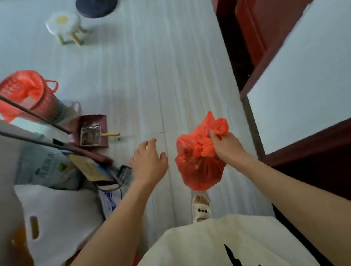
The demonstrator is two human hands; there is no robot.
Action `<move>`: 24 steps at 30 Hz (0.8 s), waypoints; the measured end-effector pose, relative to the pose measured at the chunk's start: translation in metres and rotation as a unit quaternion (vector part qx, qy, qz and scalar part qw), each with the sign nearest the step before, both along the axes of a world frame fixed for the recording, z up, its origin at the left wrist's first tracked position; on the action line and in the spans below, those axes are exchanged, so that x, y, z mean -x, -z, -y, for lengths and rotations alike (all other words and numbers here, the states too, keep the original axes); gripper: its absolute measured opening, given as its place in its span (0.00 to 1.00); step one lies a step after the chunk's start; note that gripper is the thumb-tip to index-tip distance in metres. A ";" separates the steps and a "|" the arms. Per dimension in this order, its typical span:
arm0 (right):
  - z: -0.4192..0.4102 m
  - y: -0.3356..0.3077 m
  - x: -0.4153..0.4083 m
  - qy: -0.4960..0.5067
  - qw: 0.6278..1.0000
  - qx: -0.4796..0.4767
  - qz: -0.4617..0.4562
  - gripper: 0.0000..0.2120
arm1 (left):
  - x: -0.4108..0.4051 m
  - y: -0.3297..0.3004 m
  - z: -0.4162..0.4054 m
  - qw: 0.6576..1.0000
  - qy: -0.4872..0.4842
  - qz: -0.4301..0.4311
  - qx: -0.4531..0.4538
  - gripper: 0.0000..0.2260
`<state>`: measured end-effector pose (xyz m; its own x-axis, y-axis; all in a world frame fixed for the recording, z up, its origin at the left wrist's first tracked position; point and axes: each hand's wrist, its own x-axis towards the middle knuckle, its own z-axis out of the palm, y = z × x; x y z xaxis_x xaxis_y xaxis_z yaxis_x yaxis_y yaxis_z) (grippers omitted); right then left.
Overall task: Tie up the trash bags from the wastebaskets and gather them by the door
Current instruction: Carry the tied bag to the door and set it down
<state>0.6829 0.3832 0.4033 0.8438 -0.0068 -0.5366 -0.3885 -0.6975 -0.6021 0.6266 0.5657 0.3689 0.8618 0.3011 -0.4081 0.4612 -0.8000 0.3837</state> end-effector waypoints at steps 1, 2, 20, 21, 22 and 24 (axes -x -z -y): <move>-0.012 -0.005 -0.028 -0.019 1.000 0.003 0.007 0.22 | -0.021 -0.004 -0.009 1.000 -0.018 0.005 -0.003 0.24; -0.022 -0.009 -0.050 -0.032 0.999 -0.001 0.012 0.21 | -0.037 -0.007 -0.018 0.999 -0.032 0.012 -0.005 0.24; -0.330 -0.026 -0.425 -0.256 0.965 0.027 0.058 0.23 | -0.343 -0.019 -0.295 0.971 -0.236 0.029 -0.011 0.23; -0.350 -0.030 -0.445 -0.265 0.962 0.029 0.060 0.23 | -0.361 -0.022 -0.313 0.970 -0.242 0.029 -0.012 0.23; -0.370 -0.036 -0.462 -0.271 0.960 0.036 0.054 0.24 | -0.377 -0.027 -0.330 0.968 -0.250 0.026 -0.012 0.23; -0.416 -0.039 -0.501 -0.283 0.957 0.036 0.047 0.25 | -0.412 -0.030 -0.371 0.965 -0.260 0.033 -0.022 0.23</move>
<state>1.1836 0.7997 0.4428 0.7683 0.4309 -0.4732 0.1172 -0.8216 -0.5578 1.0382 0.9365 0.3991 0.6134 0.7155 -0.3345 0.7804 -0.4839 0.3960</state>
